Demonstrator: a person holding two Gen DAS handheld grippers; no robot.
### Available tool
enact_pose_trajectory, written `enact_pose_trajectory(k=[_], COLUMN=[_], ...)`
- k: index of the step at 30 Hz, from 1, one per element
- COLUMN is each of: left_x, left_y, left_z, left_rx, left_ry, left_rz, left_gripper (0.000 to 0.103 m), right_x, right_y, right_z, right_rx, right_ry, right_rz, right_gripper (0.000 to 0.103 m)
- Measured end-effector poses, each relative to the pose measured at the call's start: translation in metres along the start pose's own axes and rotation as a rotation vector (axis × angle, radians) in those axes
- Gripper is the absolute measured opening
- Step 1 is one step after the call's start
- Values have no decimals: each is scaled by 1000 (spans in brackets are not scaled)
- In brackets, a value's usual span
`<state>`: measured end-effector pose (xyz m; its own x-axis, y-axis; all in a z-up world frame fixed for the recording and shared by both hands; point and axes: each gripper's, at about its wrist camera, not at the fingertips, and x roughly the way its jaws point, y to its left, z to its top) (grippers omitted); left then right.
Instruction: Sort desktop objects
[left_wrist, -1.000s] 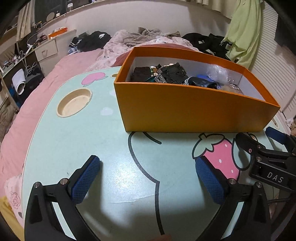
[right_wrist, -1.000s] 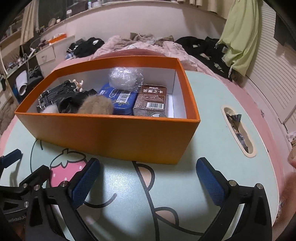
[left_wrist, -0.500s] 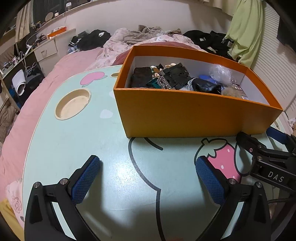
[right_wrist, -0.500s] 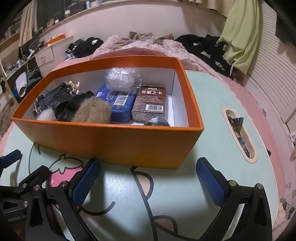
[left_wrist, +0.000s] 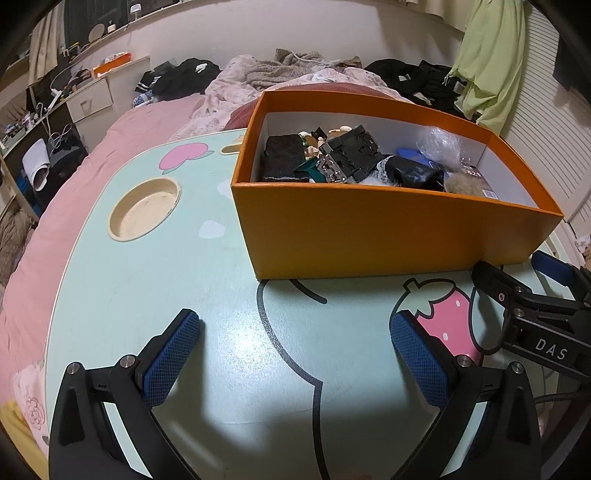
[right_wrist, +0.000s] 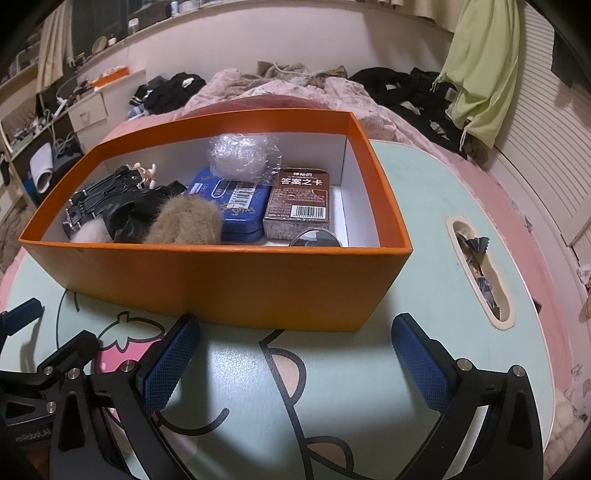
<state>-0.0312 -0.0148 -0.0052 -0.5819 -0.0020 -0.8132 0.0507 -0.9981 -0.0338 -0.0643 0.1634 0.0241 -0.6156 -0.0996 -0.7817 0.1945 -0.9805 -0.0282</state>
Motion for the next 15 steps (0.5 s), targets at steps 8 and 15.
enact_pose_trajectory(k=[8,15], left_x=[0,0], left_y=[0,0], left_z=[0,0], left_rx=[0,0], left_ry=[0,0], left_rz=[1,0], left_gripper=[103,103], right_x=[1,1], right_y=[-1,-1], right_z=[0,1], right_rx=[0,-1], right_ry=[1,1], right_rz=[0,0], right_gripper=[103,103])
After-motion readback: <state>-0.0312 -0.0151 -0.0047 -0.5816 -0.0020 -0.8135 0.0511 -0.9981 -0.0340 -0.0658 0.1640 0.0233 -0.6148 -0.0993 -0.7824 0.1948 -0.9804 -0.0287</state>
